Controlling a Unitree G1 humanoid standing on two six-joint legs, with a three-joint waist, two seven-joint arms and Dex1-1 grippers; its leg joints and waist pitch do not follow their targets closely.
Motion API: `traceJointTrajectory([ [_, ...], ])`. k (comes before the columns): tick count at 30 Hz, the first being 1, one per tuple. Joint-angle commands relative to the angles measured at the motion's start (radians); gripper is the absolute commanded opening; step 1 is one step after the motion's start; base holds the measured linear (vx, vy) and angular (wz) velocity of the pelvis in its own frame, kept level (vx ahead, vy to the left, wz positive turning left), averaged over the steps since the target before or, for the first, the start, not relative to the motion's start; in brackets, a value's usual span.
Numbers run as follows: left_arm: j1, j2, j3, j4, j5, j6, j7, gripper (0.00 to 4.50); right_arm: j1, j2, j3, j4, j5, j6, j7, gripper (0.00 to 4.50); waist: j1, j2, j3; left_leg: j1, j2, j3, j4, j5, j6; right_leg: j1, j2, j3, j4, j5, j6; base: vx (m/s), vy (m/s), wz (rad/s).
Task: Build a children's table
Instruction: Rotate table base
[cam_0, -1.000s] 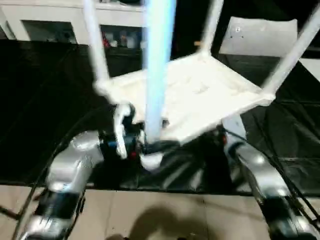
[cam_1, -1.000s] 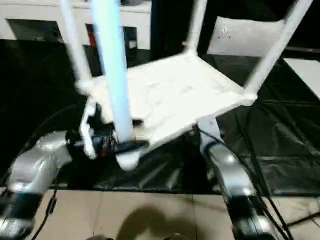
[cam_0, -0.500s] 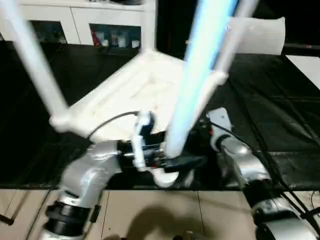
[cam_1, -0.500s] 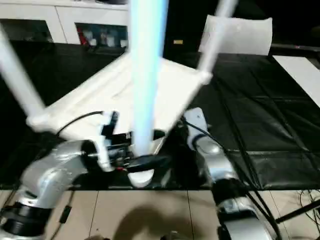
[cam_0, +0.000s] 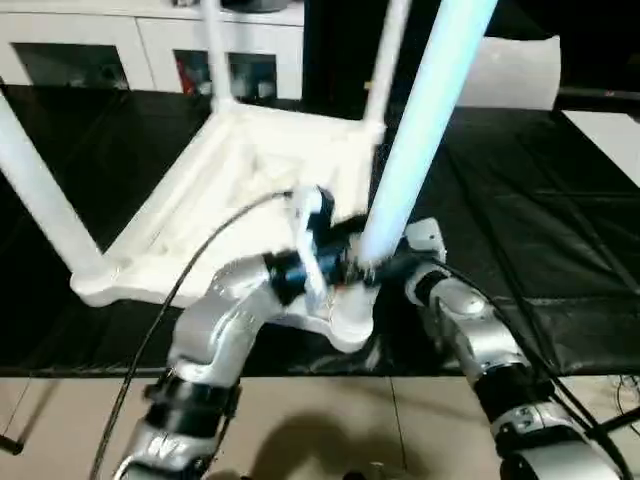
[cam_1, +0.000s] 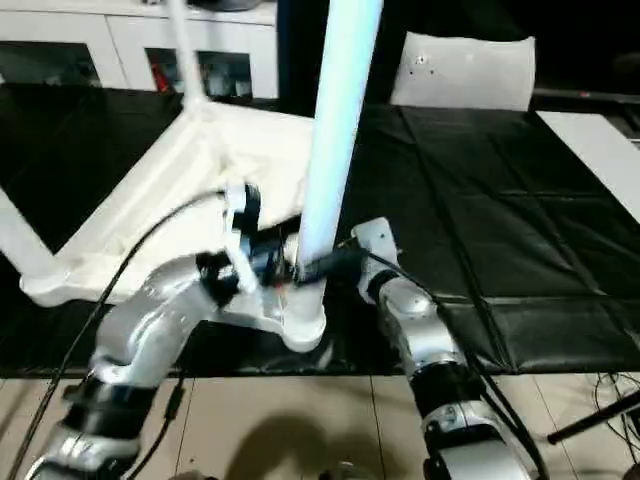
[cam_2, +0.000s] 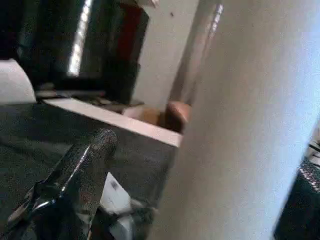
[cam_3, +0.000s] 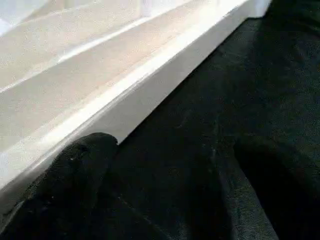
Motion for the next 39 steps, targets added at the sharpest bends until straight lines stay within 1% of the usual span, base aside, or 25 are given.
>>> traceJointTrajectory([
  [1, -0.026, -0.024, -0.026, 0.012, 0.016, -0.020, 0.006, 4.43, -0.006, 0.037, 0.031, -0.018, 0.031, -0.040, 0.076, 4.50, 0.010, -0.004, -0.072, -0.001, 0.028, -0.006, -0.064, -0.127, 0.038, 0.063, -0.071, 0.053, -0.077, -0.124, -0.207, 0.000, 0.000, 0.00],
  [4, -0.030, -0.036, -0.032, 0.027, 0.020, -0.045, 0.007, 4.43, 0.000, 0.046, 0.032, -0.024, 0.042, -0.042, 0.097, 4.50, 0.010, -0.002, -0.073, 0.000, 0.029, -0.006, -0.064, -0.116, 0.050, 0.062, -0.071, 0.053, -0.074, -0.095, -0.220, 0.000, 0.000, 0.00],
  [6, -0.035, -0.048, -0.035, 0.030, 0.015, -0.046, 0.009, 4.43, 0.002, 0.055, 0.039, -0.018, 0.041, -0.045, 0.106, 4.50, 0.011, -0.004, -0.074, 0.000, 0.029, -0.005, -0.063, -0.105, 0.058, 0.062, -0.072, 0.052, -0.073, -0.075, -0.231, 0.000, 0.000, 0.00],
  [7, -0.035, -0.051, -0.036, 0.030, 0.014, -0.045, 0.009, 4.43, 0.002, 0.058, 0.041, -0.017, 0.040, -0.046, 0.106, 4.50, 0.011, -0.004, -0.074, 0.000, 0.029, -0.005, -0.063, -0.104, 0.059, 0.062, -0.072, 0.052, -0.072, -0.074, -0.233, 0.000, 0.000, 0.00],
  [8, -0.041, -0.068, -0.047, 0.030, 0.014, -0.045, 0.011, 4.43, 0.001, 0.073, 0.050, -0.005, 0.034, -0.052, 0.108, 4.50, 0.012, -0.008, -0.075, 0.000, 0.030, -0.005, -0.062, -0.102, 0.062, 0.063, -0.073, 0.052, -0.071, -0.074, -0.234, 0.000, 0.000, 0.00],
  [15, -0.068, -0.092, -0.049, 0.073, 0.041, -0.086, 0.033, 4.43, -0.016, 0.101, 0.047, 0.032, 0.008, -0.063, 0.082, 4.50, 0.009, -0.007, -0.072, 0.000, 0.029, -0.005, -0.064, -0.114, 0.064, 0.060, -0.073, 0.052, -0.076, -0.099, -0.231, 0.000, 0.000, 0.00],
  [16, -0.081, -0.085, -0.029, 0.102, 0.057, -0.110, 0.049, 4.43, -0.026, 0.095, 0.038, 0.051, -0.001, -0.063, 0.050, 4.50, 0.008, -0.007, -0.072, 0.000, 0.030, -0.006, -0.064, -0.118, 0.063, 0.062, -0.074, 0.052, -0.075, -0.105, -0.230, 0.000, 0.000, 0.00],
  [17, -0.081, -0.085, -0.029, 0.102, 0.057, -0.110, 0.049, 4.43, -0.026, 0.095, 0.038, 0.051, -0.001, -0.063, 0.050, 4.50, 0.008, -0.007, -0.071, 0.000, 0.029, -0.006, -0.064, -0.121, 0.063, 0.060, -0.074, 0.051, -0.078, -0.117, -0.228, 0.000, 0.000, 0.00],
  [20, -0.090, -0.047, -0.005, 0.122, 0.085, -0.132, 0.050, 4.43, -0.033, 0.067, 0.005, 0.072, -0.005, -0.072, 0.008, 4.50, 0.008, -0.006, -0.072, 0.003, 0.030, -0.006, -0.065, -0.128, 0.054, 0.059, -0.074, 0.052, -0.078, -0.130, -0.223, 0.000, 0.000, 0.00],
  [23, -0.085, -0.020, -0.002, 0.123, 0.097, -0.133, 0.040, 4.43, -0.027, 0.050, -0.015, 0.064, -0.004, -0.075, 0.002, 4.50, 0.014, -0.005, -0.073, 0.003, 0.031, -0.006, -0.064, -0.109, 0.056, 0.060, -0.073, 0.052, -0.072, -0.092, -0.227, 0.000, 0.000, 0.00],
  [24, -0.082, -0.008, -0.002, 0.123, 0.101, -0.132, 0.037, 4.43, -0.024, 0.043, -0.021, 0.056, -0.002, -0.074, 0.002, 4.50, 0.014, -0.001, -0.074, 0.004, 0.031, -0.005, -0.064, -0.106, 0.057, 0.060, -0.073, 0.053, -0.071, -0.082, -0.230, 0.000, 0.000, 0.00],
  [25, -0.077, 0.005, 0.000, 0.122, 0.104, -0.125, 0.034, 4.43, -0.018, 0.035, -0.028, 0.044, 0.002, -0.073, 0.004, 4.50, 0.014, -0.003, -0.073, 0.004, 0.031, -0.005, -0.065, -0.109, 0.058, 0.059, -0.073, 0.052, -0.072, -0.080, -0.233, 0.000, 0.000, 0.00],
  [26, -0.070, 0.029, -0.003, 0.123, 0.113, -0.122, 0.026, 4.43, -0.010, 0.024, -0.036, 0.025, 0.009, -0.073, 0.011, 4.50, 0.016, 0.001, -0.074, 0.006, 0.031, -0.006, -0.065, -0.110, 0.057, 0.059, -0.073, 0.052, -0.071, -0.081, -0.232, 0.000, 0.000, 0.00],
  [27, -0.061, 0.055, -0.006, 0.124, 0.122, -0.117, 0.014, 4.43, 0.001, 0.011, -0.042, 0.003, 0.016, -0.072, 0.019, 4.50, 0.017, -0.001, -0.073, 0.005, 0.031, -0.006, -0.065, -0.112, 0.056, 0.059, -0.072, 0.052, -0.071, -0.078, -0.229, 0.000, 0.000, 0.00],
  [28, -0.038, 0.102, -0.014, 0.117, 0.132, -0.102, -0.016, 4.43, 0.026, -0.011, -0.046, -0.049, 0.023, -0.065, 0.043, 4.50, 0.016, 0.002, -0.073, 0.006, 0.031, -0.006, -0.066, -0.115, 0.054, 0.059, -0.072, 0.052, -0.072, -0.081, -0.227, 0.000, 0.000, 0.00],
  [29, -0.024, 0.130, -0.020, 0.109, 0.140, -0.099, -0.036, 4.43, 0.043, -0.024, -0.045, -0.085, 0.028, -0.057, 0.061, 4.50, 0.019, 0.001, -0.072, 0.006, 0.032, -0.006, -0.067, -0.119, 0.053, 0.060, -0.071, 0.053, -0.072, -0.084, -0.221, 0.000, 0.000, 0.00],
  [30, 0.006, 0.189, -0.034, 0.086, 0.148, -0.076, -0.079, 4.43, 0.084, -0.056, -0.040, -0.168, 0.031, -0.036, 0.096, 4.50, 0.017, -0.002, -0.069, 0.005, 0.031, -0.007, -0.069, -0.133, 0.051, 0.061, -0.070, 0.053, -0.075, -0.116, -0.202, 0.000, 0.000, 0.00],
  [31, 0.006, 0.189, -0.034, 0.086, 0.148, -0.076, -0.079, 4.43, 0.084, -0.056, -0.040, -0.168, 0.031, -0.036, 0.096, 4.50, 0.018, -0.001, -0.070, 0.005, 0.031, -0.007, -0.069, -0.135, 0.048, 0.061, -0.070, 0.053, -0.075, -0.124, -0.197, 0.000, 0.000, 0.00],
  [32, 0.020, 0.216, -0.039, 0.077, 0.154, -0.073, -0.097, 4.43, 0.107, -0.074, -0.037, -0.216, 0.036, -0.021, 0.119, 4.50, 0.018, 0.002, -0.070, 0.007, 0.031, -0.007, -0.069, -0.135, 0.045, 0.059, -0.071, 0.054, -0.075, -0.129, -0.195, 0.000, 0.000, 0.00],
  [33, 0.036, 0.247, -0.045, 0.068, 0.162, -0.073, -0.117, 4.43, 0.139, -0.097, -0.033, -0.278, 0.043, 0.001, 0.147, 4.50, 0.017, 0.001, -0.069, 0.008, 0.030, -0.006, -0.070, -0.139, 0.042, 0.058, -0.068, 0.054, -0.077, -0.138, -0.193, 0.000, 0.000, 0.00],
  [34, 0.047, 0.270, -0.048, 0.064, 0.163, -0.072, -0.136, 4.43, 0.164, -0.116, -0.030, -0.324, 0.047, 0.017, 0.166, 4.50, 0.019, 0.001, -0.065, 0.008, 0.031, -0.007, -0.072, -0.161, 0.039, 0.057, -0.067, 0.054, -0.082, -0.173, -0.181, 0.000, 0.000, 0.00],
  [36, 0.065, 0.314, -0.059, 0.058, 0.164, -0.068, -0.174, 4.43, 0.217, -0.160, -0.020, -0.415, 0.053, 0.052, 0.211, 4.50, 0.019, 0.001, -0.066, 0.010, 0.031, -0.008, -0.074, -0.170, 0.033, 0.054, -0.068, 0.053, -0.085, -0.204, -0.174, 0.000, 0.000, 0.00],
  [37, 0.065, 0.314, -0.059, 0.058, 0.164, -0.068, -0.174, 4.27, 0.217, -0.160, -0.020, -0.415, 0.053, 0.052, 0.211, 4.50, 0.020, 0.002, -0.064, 0.012, 0.032, -0.007, -0.073, -0.182, 0.032, 0.049, -0.069, 0.055, -0.086, -0.221, -0.175, 0.000, 0.000, 0.00],
  [38, 0.069, 0.341, -0.073, 0.078, 0.205, -0.094, -0.169, 4.27, 0.262, -0.198, -0.017, -0.490, 0.067, 0.083, 0.247, 4.50, 0.020, 0.001, -0.063, 0.010, 0.032, -0.007, -0.075, -0.186, 0.031, 0.050, -0.069, 0.055, -0.088, -0.232, -0.176, 0.000, 0.000, 0.00],
  [39, 0.069, 0.341, -0.073, 0.078, 0.205, -0.094, -0.169, 4.17, 0.262, -0.198, -0.017, -0.490, 0.067, 0.083, 0.247, 4.50, 0.025, 0.000, -0.063, 0.010, 0.033, -0.008, -0.075, -0.190, 0.030, 0.051, -0.069, 0.056, -0.091, -0.244, -0.163, 0.000, 0.000, 0.00],
])
